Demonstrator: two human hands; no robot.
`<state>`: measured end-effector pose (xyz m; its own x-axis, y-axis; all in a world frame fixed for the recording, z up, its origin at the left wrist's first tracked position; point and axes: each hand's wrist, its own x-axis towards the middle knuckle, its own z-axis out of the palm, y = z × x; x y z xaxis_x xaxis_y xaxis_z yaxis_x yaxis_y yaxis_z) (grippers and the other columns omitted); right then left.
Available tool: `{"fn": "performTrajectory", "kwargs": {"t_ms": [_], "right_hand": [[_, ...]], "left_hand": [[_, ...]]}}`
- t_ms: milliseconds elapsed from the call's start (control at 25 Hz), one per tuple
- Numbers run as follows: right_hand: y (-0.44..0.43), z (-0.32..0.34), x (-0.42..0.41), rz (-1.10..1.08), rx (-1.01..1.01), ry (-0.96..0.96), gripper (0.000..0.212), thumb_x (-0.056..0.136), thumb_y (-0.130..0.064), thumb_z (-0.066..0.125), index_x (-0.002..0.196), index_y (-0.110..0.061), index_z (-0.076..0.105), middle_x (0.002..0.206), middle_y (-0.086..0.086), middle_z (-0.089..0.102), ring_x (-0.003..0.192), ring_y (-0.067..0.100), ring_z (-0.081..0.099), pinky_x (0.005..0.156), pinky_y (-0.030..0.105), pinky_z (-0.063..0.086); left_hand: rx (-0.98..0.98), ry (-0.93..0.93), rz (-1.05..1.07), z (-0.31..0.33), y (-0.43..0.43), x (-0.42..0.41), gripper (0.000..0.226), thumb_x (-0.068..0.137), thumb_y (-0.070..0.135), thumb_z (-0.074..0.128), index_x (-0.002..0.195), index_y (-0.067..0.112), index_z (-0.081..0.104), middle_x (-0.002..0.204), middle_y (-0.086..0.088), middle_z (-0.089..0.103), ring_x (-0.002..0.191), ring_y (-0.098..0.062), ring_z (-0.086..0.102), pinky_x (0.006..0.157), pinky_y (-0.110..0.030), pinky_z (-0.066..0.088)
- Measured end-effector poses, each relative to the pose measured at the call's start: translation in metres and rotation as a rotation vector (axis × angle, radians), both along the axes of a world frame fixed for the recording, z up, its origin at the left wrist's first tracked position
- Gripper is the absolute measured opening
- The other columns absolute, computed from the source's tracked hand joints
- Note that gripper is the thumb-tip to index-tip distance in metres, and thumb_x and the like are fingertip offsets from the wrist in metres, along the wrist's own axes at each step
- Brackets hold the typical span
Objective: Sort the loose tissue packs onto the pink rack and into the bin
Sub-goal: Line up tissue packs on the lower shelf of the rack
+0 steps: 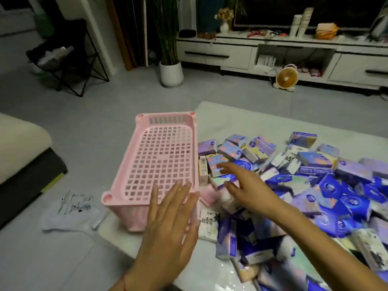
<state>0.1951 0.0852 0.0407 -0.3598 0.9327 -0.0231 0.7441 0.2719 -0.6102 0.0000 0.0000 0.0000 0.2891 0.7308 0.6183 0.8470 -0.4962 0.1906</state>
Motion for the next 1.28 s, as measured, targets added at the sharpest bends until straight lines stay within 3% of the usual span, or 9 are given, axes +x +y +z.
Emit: {"fn": "performTrajectory", "kwargs": {"t_ms": [200, 360, 440, 560, 720, 920, 1000, 1080, 1280], "right_hand": [[-0.001, 0.004, -0.005, 0.115, 0.174, -0.163, 0.039, 0.092, -0.003, 0.044, 0.129, -0.016, 0.051, 0.129, 0.005, 0.057, 0.117, 0.021, 0.053, 0.096, 0.028, 0.040], [-0.062, 0.011, 0.004, -0.028, 0.224, 0.167, 0.035, 0.089, 0.002, 0.043, 0.116, -0.012, 0.059, 0.113, 0.010, 0.066, 0.107, 0.022, 0.060, 0.094, 0.040, 0.047], [-0.091, 0.002, 0.015, -0.047, 0.174, 0.187, 0.035, 0.088, 0.006, 0.042, 0.115, -0.010, 0.060, 0.113, 0.010, 0.066, 0.108, 0.020, 0.061, 0.095, 0.039, 0.048], [-0.137, -0.013, 0.038, -0.068, 0.141, 0.160, 0.036, 0.088, 0.006, 0.042, 0.111, -0.015, 0.060, 0.111, 0.006, 0.066, 0.107, 0.018, 0.061, 0.092, 0.037, 0.050], [-0.174, -0.017, 0.050, -0.099, 0.126, 0.175, 0.036, 0.088, 0.007, 0.040, 0.108, -0.017, 0.059, 0.104, 0.003, 0.064, 0.100, 0.017, 0.061, 0.062, 0.017, 0.049], [-0.182, -0.018, 0.047, -0.126, 0.180, 0.172, 0.038, 0.087, 0.009, 0.038, 0.109, -0.015, 0.059, 0.109, 0.007, 0.065, 0.099, 0.016, 0.061, 0.067, 0.022, 0.051], [-0.169, -0.014, 0.048, -0.151, 0.193, 0.094, 0.040, 0.088, 0.008, 0.038, 0.117, -0.012, 0.057, 0.115, 0.007, 0.063, 0.103, 0.019, 0.060, 0.076, 0.029, 0.052], [-0.153, -0.008, 0.049, -0.123, 0.195, -0.027, 0.043, 0.087, 0.008, 0.037, 0.122, -0.012, 0.054, 0.122, 0.010, 0.059, 0.109, 0.021, 0.057, 0.085, 0.033, 0.052], [-0.126, -0.020, 0.031, 0.066, 0.262, -0.410, 0.039, 0.084, -0.008, 0.055, 0.122, -0.016, 0.051, 0.124, 0.004, 0.052, 0.112, 0.021, 0.050, 0.087, 0.030, 0.044]], "left_hand": [[0.196, 0.039, 0.295, -0.035, 0.007, 0.033, 0.050, 0.087, 0.041, 0.043, 0.132, 0.021, 0.042, 0.133, -0.008, 0.048, 0.129, -0.026, 0.034, 0.110, -0.059, -0.002], [0.079, -0.001, 0.524, -0.030, 0.011, 0.057, 0.052, 0.072, 0.034, 0.071, 0.118, 0.015, 0.057, 0.116, -0.013, 0.057, 0.118, -0.027, 0.033, 0.097, -0.074, 0.008], [0.062, -0.010, 0.552, -0.024, 0.008, 0.052, 0.052, 0.066, 0.024, 0.078, 0.114, 0.014, 0.060, 0.108, -0.013, 0.057, 0.111, -0.026, 0.035, 0.095, -0.076, 0.015], [-0.060, -0.064, 0.555, -0.012, -0.013, 0.030, 0.038, 0.084, 0.020, 0.061, 0.120, 0.017, 0.051, 0.115, -0.010, 0.050, 0.116, -0.028, 0.037, 0.107, -0.060, 0.019], [-0.011, -0.122, 0.505, 0.000, -0.034, -0.013, 0.031, 0.089, 0.006, 0.047, 0.118, 0.017, 0.050, 0.117, -0.008, 0.052, 0.113, -0.025, 0.040, 0.099, -0.037, 0.027], [0.180, -0.097, 0.491, -0.014, -0.054, -0.014, 0.045, 0.075, -0.007, 0.059, 0.117, 0.007, 0.054, 0.127, -0.017, 0.053, 0.128, -0.035, 0.041, 0.113, -0.052, 0.017], [0.274, -0.049, 0.275, -0.031, -0.063, 0.006, 0.039, 0.073, 0.001, 0.058, 0.110, 0.012, 0.052, 0.116, -0.015, 0.060, 0.118, -0.030, 0.048, 0.110, -0.044, 0.027], [0.176, -0.054, 0.064, -0.051, -0.070, 0.028, 0.029, 0.077, 0.020, 0.047, 0.106, 0.019, 0.052, 0.109, -0.008, 0.063, 0.109, -0.018, 0.046, 0.100, -0.029, 0.031], [-0.243, -0.266, 0.022, -0.091, -0.060, 0.041, 0.060, 0.080, 0.053, 0.042, 0.131, 0.023, 0.045, 0.136, 0.009, 0.043, 0.130, -0.006, 0.033, 0.112, -0.018, 0.021]]}}
